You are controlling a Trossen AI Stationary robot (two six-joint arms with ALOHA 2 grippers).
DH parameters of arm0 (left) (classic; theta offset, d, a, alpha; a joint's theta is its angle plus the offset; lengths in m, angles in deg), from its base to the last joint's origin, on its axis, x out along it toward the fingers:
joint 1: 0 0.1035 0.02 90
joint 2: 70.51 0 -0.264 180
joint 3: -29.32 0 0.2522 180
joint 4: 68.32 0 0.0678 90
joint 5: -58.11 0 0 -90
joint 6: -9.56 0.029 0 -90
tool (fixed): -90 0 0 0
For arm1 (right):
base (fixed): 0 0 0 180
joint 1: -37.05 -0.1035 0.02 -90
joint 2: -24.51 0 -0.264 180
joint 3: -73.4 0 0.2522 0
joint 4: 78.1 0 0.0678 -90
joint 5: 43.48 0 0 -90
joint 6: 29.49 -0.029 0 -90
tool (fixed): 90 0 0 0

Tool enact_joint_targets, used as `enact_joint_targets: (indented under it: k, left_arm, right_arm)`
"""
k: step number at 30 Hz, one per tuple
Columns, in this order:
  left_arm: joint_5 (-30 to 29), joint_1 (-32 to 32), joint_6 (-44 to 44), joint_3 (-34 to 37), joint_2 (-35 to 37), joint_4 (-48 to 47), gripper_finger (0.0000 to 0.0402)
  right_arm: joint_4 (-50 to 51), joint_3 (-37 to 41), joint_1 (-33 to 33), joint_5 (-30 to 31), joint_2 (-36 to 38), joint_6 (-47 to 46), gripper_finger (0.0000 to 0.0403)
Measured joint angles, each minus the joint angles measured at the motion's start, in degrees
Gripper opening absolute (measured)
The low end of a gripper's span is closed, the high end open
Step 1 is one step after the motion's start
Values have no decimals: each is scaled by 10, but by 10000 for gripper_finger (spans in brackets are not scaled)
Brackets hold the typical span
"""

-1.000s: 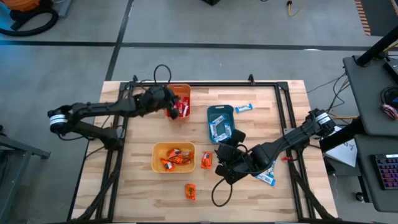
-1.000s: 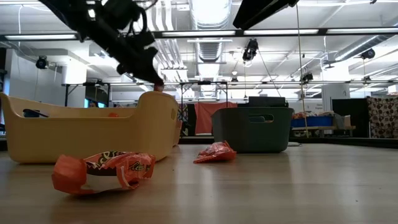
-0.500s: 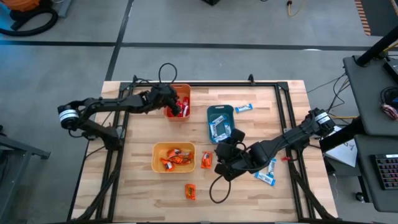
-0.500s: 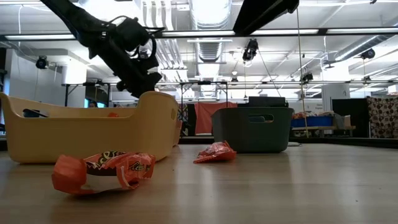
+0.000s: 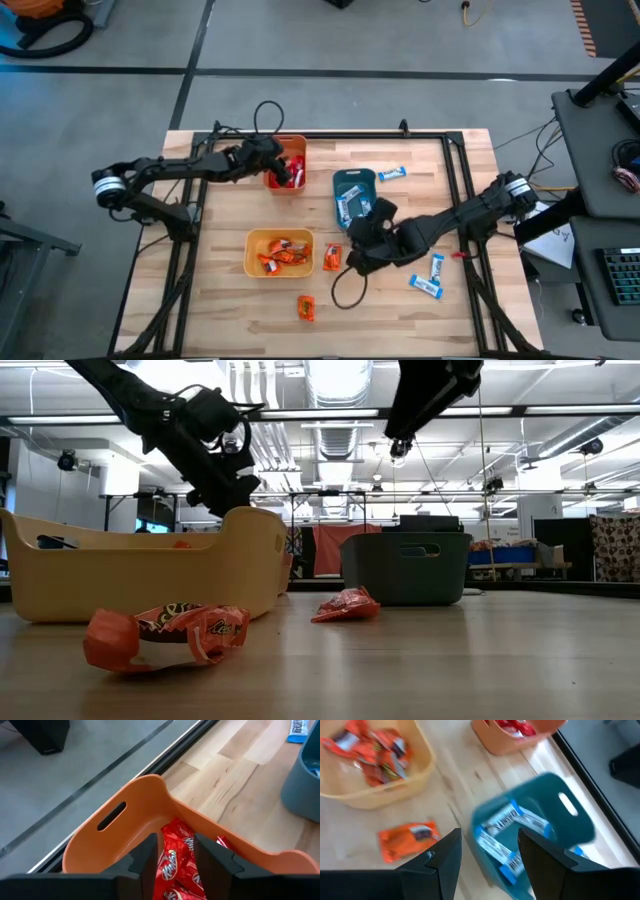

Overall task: Organize candy in baskets
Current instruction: Put the white chocolate into the blue bin

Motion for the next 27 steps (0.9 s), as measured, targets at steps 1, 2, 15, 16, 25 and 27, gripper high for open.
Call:
enact_joint_targets:
  k: [1,2,15,16,25,27]
  left_arm:
    - [0,-1,0,0,3,-1,113]
    - [2,-1,0,0,5,-2,115]
    - [147,-63,-65,1,39,-27,114]
    - [147,-74,-67,1,43,-29,114]
    - [147,-184,-90,1,129,-50,113]
    - [147,-210,-96,1,151,-50,113]
  right_arm:
    - [14,0,7,-6,3,-3,187]
    - [26,0,16,-14,6,-6,187]
    - [126,3,193,-128,31,126,187]
    - [125,4,211,-151,31,156,187]
    - [107,16,381,-301,32,390,187]
    - [92,30,414,-336,32,452,187]
